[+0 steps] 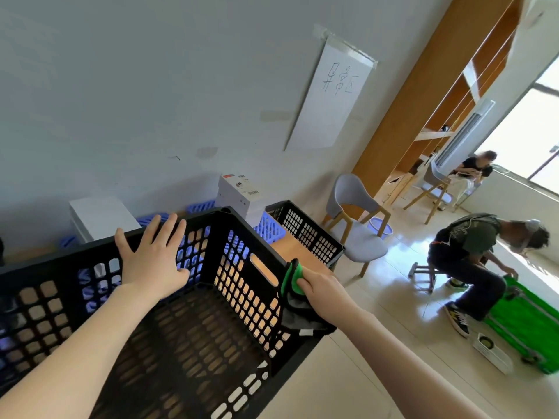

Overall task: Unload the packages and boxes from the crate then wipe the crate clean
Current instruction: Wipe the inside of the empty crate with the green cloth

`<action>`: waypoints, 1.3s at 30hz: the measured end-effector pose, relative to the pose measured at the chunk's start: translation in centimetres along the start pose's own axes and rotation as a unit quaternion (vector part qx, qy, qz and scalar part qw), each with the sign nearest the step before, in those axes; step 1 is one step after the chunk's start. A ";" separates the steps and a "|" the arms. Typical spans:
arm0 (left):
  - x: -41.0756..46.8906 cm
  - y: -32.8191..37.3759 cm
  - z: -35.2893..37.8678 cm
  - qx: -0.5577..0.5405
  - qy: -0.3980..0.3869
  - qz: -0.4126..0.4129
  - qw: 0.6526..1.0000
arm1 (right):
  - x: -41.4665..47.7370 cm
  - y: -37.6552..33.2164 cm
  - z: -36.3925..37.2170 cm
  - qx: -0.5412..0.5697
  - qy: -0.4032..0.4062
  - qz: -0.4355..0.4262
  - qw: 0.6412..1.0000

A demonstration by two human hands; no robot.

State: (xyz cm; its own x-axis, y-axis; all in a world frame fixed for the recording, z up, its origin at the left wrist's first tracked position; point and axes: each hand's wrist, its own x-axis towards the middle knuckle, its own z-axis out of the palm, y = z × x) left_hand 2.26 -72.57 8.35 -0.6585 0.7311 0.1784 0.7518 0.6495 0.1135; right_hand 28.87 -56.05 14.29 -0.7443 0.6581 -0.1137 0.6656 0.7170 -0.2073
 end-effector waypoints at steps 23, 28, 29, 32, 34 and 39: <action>0.4 -0.7 2.3 -0.004 0.058 0.014 0.998 | 14.1 -7.9 1.0 -0.247 0.039 -0.122 0.960; 0.1 -0.3 1.0 -0.006 0.017 0.005 1.000 | 7.5 -4.3 0.5 -0.025 0.028 -0.059 0.998; 0.1 -0.3 0.8 -0.007 0.014 0.003 1.000 | 6.0 -3.5 0.4 -0.015 0.022 -0.050 0.998; -0.1 -0.1 0.0 -0.017 -0.002 0.003 1.000 | 2.1 -1.3 0.0 0.006 -0.006 -0.016 1.000; -0.2 0.0 -0.7 -0.010 -0.027 0.006 1.000 | 0.3 0.1 -0.2 0.003 -0.030 0.019 0.999; 0.5 -0.8 -2.9 -0.044 -0.119 0.024 0.992 | -3.3 2.0 -1.2 -0.004 -0.066 0.071 0.995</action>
State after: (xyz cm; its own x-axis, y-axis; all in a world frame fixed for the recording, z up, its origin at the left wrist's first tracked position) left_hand 1.45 -73.36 11.21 -0.6036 0.7958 -0.0482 0.7753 0.6000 0.1975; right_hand 32.76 -56.53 15.45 -0.6425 0.7177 -0.2686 0.7650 0.6207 -0.1716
